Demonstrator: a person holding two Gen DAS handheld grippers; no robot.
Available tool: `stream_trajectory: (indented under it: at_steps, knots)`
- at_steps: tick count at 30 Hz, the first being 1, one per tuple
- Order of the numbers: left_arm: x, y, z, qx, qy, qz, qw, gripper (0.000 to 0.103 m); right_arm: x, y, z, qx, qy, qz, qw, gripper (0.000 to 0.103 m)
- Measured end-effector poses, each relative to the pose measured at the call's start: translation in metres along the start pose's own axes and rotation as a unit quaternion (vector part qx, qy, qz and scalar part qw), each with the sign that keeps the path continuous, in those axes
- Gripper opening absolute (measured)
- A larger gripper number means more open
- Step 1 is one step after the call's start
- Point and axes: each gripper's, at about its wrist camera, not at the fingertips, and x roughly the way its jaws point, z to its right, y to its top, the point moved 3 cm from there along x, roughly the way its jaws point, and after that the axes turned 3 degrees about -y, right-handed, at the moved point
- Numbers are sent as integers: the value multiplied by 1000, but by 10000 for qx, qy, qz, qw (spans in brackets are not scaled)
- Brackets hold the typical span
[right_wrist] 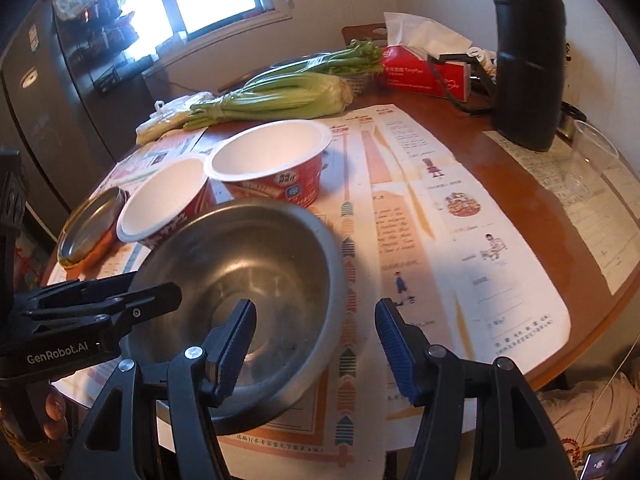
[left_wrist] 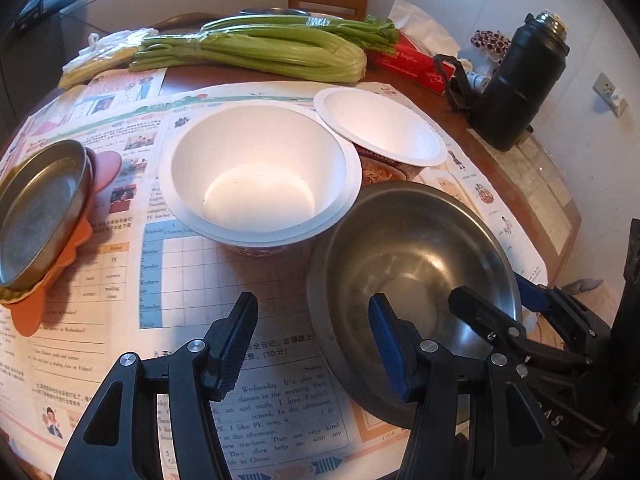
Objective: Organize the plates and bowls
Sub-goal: 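Grip the rim of the large steel bowl with the left tool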
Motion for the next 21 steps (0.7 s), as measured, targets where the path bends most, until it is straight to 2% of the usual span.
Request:
stream_trajectory:
  at_steps: [3,6,11,13,17,21]
  knots:
    - [7,-4,1,-21,-1,-121,9999,59,3,-2,-4,-35,87,-18,10000,61]
    - [8,-3,1,-14,-51,-65,10000,59,2,-2,-9,-159,140,63,9998,61]
    - [9,-4,3,58,-146,1,9999,48,0,-3,-17,-343,251,131,9990,57]
    - [9,-4,5,55,-284,-23,9996,38,-1,-3,-20,-438,214,186,9986,57]
    - [7,-4,8,73,-337,-79,9994,36,-8,-3,-27,-645,181,286,9973,52]
    - [0,-8,6,61,-308,-91,9995,37,-15,-3,-34,-772,171,284,9965,52]
